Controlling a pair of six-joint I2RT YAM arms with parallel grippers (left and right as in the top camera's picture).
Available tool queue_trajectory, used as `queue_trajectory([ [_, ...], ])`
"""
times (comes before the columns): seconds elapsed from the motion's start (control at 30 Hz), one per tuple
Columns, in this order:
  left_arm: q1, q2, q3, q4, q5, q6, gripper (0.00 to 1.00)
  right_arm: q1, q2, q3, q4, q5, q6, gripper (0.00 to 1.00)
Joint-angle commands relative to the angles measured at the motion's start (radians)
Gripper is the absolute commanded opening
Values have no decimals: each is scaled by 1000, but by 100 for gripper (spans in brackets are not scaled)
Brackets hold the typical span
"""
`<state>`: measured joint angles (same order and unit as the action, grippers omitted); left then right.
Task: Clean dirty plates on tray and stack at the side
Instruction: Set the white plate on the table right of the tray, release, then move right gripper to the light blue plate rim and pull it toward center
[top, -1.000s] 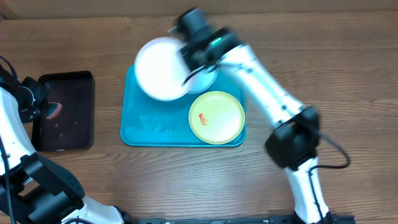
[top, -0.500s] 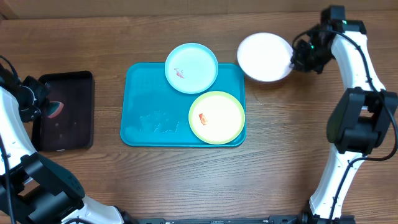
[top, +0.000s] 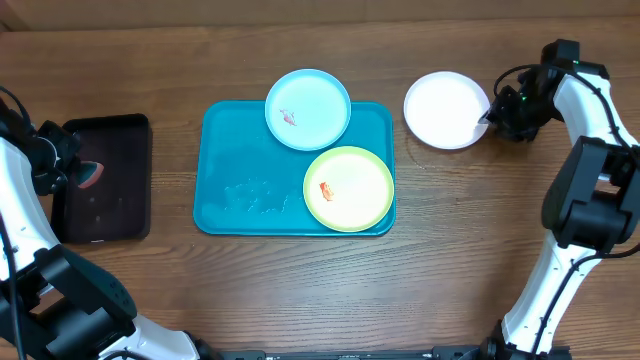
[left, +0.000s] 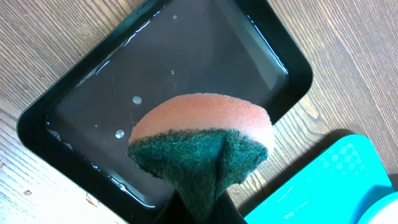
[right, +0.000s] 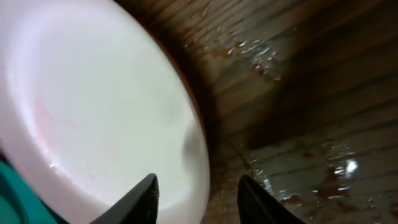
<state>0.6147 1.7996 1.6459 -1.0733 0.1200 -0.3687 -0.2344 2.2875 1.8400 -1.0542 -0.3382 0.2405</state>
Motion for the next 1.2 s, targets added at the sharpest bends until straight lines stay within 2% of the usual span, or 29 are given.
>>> queue_trajectory([
  [0.0, -14, 10, 5, 7, 11, -21, 4, 34, -46, 44, -16, -14, -5, 47],
  [0.17, -29, 10, 5, 13, 11, -21, 4, 97, -78, 182, -51, -18, -29, 61],
  [0.27, -40, 10, 5, 16, 11, -19, 4, 167, -84, 258, -16, -23, -44, 78],
  [0.47, -65, 10, 5, 24, 10, 10, 4, 338, -51, 255, 172, -3, -89, 81],
  [0.63, -85, 10, 5, 24, 8, 25, 4, 492, 34, 255, 274, 212, -89, 82],
  [0.7, -92, 10, 5, 24, 8, 25, 4, 547, 72, 255, 299, 325, -88, 82],
  [0.87, -105, 10, 5, 27, 8, 25, 4, 627, 129, 255, 336, 444, -88, 80],
  [1.03, -114, 10, 5, 28, 8, 25, 4, 648, 161, 255, 355, 465, -89, 70],
  [1.17, -118, 10, 5, 31, 8, 25, 4, 650, 171, 255, 347, 414, -89, 49],
])
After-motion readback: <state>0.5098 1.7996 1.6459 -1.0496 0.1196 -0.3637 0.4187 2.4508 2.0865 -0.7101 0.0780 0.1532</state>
